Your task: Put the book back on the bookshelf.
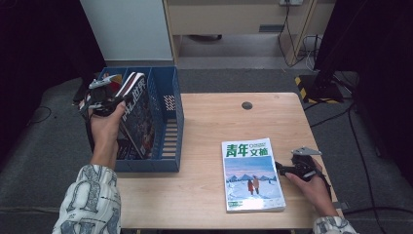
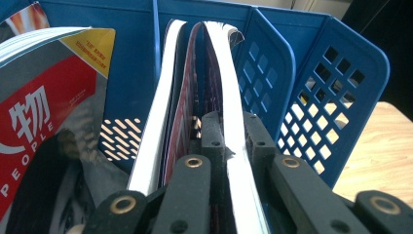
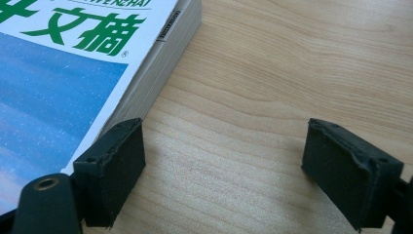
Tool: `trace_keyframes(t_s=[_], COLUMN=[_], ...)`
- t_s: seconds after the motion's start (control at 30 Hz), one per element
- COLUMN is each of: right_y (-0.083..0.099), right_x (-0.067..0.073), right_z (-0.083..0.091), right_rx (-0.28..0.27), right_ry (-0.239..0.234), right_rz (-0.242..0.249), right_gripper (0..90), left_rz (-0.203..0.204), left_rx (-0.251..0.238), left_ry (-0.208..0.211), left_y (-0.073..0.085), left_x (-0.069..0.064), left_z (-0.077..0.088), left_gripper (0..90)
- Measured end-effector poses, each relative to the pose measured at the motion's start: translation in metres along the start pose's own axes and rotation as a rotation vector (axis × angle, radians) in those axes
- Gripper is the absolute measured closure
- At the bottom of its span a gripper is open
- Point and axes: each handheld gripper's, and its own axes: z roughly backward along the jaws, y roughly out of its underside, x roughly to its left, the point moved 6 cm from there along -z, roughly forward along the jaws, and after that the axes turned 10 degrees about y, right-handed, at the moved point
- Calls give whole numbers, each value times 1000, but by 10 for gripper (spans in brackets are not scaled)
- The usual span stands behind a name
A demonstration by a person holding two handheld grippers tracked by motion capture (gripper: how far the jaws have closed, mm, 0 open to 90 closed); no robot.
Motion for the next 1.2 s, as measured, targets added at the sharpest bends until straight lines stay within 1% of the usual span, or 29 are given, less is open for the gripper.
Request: trace_keyframes(t_s=[0.07, 0.27, 0.4, 0.5, 0.63, 0.7, 0.77, 0.87, 0.97, 1.03, 1.2], right_y=[0, 0, 0, 0, 0, 0, 0, 0, 0, 0, 0], right_x=[0, 0, 0, 0, 0, 1, 1, 0, 1, 1, 2], right_z=[0, 0, 0, 0, 0, 0, 0, 0, 0, 0, 0], right_rx=[0, 3, 3, 3, 2, 1, 0, -4, -2, -1, -1], right_ry=[0, -1, -1, -1, 0, 0, 0, 2, 3, 3, 4], right_rz=[0, 0, 1, 0, 3, 0, 0, 3, 0, -1, -4], right_gripper=[159, 159, 158, 158, 158, 158, 158, 158, 158, 158, 156], left_rz=[-16, -22, -13, -11, -13, -14, -19, -23, -25, -40, -57], left_rx=[13, 5, -17, -19, -25, -36, -38, -67, -84, -83, -89], left_ry=[-14, -40, -32, -28, -23, -21, -23, -14, -1, 7, 36], left_y=[0, 1, 1, 1, 1, -1, -2, -8, -15, -17, -18], left_x=[-1, -1, -1, 1, 0, 0, -1, -2, -3, -6, -14], left_z=[-1, -1, 1, 2, 4, 6, 7, 12, 16, 17, 17], left_gripper=[817, 798, 762, 760, 735, 729, 714, 687, 683, 674, 640])
